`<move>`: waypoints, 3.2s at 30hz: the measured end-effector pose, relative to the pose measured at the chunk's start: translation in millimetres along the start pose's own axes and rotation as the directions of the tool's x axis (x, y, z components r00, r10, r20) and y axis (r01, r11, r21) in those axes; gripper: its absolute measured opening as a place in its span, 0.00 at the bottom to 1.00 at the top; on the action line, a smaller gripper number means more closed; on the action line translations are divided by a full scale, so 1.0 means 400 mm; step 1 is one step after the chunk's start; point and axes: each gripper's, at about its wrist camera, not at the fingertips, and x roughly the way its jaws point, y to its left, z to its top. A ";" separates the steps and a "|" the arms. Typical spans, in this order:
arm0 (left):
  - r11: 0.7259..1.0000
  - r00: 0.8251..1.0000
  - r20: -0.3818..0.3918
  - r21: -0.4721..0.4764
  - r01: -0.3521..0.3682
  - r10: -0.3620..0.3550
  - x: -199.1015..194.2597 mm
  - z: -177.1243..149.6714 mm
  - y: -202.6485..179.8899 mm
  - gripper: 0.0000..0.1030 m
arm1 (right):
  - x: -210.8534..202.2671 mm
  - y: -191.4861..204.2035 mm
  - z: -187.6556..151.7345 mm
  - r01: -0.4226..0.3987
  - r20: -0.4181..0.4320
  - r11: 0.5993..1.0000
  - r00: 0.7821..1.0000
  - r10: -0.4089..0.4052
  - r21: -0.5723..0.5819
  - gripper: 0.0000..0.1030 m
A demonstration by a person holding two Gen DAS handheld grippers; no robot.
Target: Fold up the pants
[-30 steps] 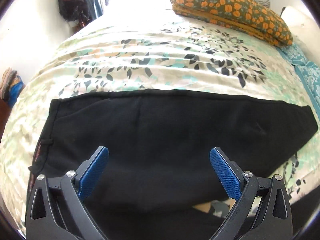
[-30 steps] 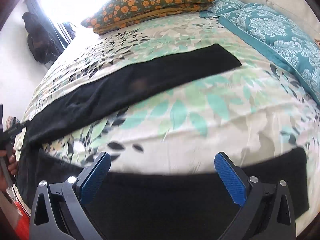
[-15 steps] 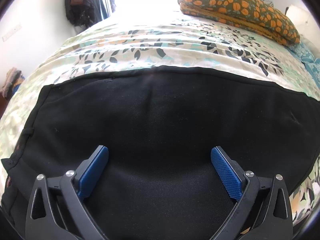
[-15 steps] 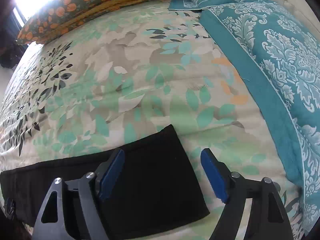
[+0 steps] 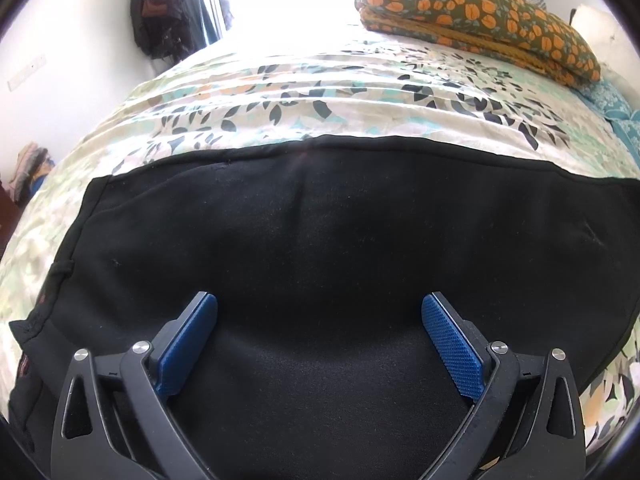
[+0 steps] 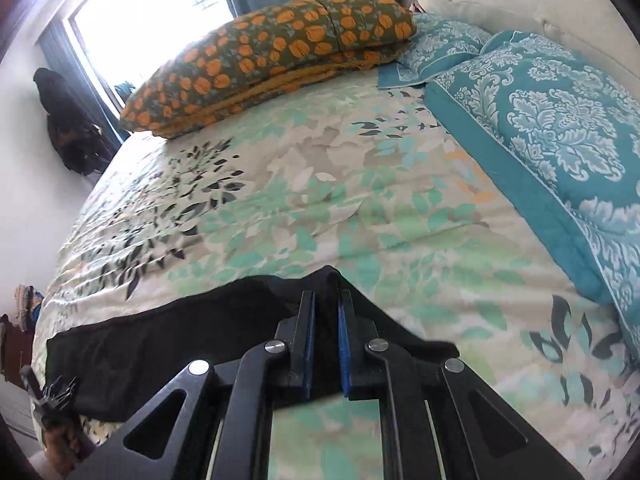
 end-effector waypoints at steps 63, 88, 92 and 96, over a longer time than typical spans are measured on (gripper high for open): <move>0.821 0.856 -0.091 -0.349 0.452 -0.509 -0.360 -0.168 0.071 0.04 | -0.391 -0.280 -0.702 -0.100 -0.080 0.787 0.979 0.187 0.609 0.72; 0.872 0.867 -0.186 -0.273 0.406 -0.462 -0.486 -0.382 0.008 0.04 | -0.422 -0.279 -0.660 0.199 -0.216 0.921 0.968 -0.131 0.336 0.16; 0.871 0.857 -0.204 -0.253 0.422 -0.474 -0.494 -0.384 -0.024 0.04 | -0.450 -0.277 -0.644 0.239 -0.182 0.923 0.965 -0.190 0.301 0.16; 0.883 0.861 -0.220 -0.212 0.418 -0.459 -0.500 -0.398 -0.050 0.04 | -0.456 -0.297 -0.645 0.278 -0.203 0.908 0.954 -0.222 0.314 0.16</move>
